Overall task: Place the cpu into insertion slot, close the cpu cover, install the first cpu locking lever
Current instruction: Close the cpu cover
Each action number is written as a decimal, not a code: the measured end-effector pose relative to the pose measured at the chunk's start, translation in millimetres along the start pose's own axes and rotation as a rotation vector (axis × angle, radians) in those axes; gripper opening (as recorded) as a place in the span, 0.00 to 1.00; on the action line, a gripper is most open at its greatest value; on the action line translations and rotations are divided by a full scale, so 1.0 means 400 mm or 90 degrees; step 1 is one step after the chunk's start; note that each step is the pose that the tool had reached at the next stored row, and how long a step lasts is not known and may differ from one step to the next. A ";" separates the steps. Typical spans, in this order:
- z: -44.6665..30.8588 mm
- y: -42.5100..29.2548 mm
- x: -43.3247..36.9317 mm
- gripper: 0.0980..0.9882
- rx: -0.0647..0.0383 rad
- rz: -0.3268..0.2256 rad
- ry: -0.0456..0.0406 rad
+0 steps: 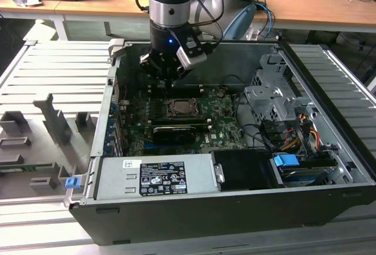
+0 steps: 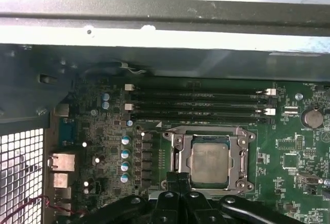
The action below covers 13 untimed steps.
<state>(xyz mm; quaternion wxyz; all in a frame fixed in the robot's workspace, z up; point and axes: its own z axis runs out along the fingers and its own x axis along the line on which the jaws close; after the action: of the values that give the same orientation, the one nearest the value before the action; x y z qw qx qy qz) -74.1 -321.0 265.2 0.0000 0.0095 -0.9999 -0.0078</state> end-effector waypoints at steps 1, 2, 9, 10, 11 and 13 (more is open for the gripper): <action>0.000 0.000 0.005 0.01 0.000 0.000 0.0000; 0.001 0.000 0.011 0.01 0.000 0.000 0.0000; 0.002 0.001 0.052 0.01 0.000 0.000 -0.0001; 0.002 0.001 0.056 0.01 0.000 0.000 -0.0001; 0.005 0.001 0.061 0.01 0.000 0.000 -0.0001; 0.007 0.001 0.066 0.01 -0.001 0.000 0.0000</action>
<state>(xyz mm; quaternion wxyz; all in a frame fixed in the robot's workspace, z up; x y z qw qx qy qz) -100.5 -320.9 262.4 0.0000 0.0093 -0.9999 -0.0082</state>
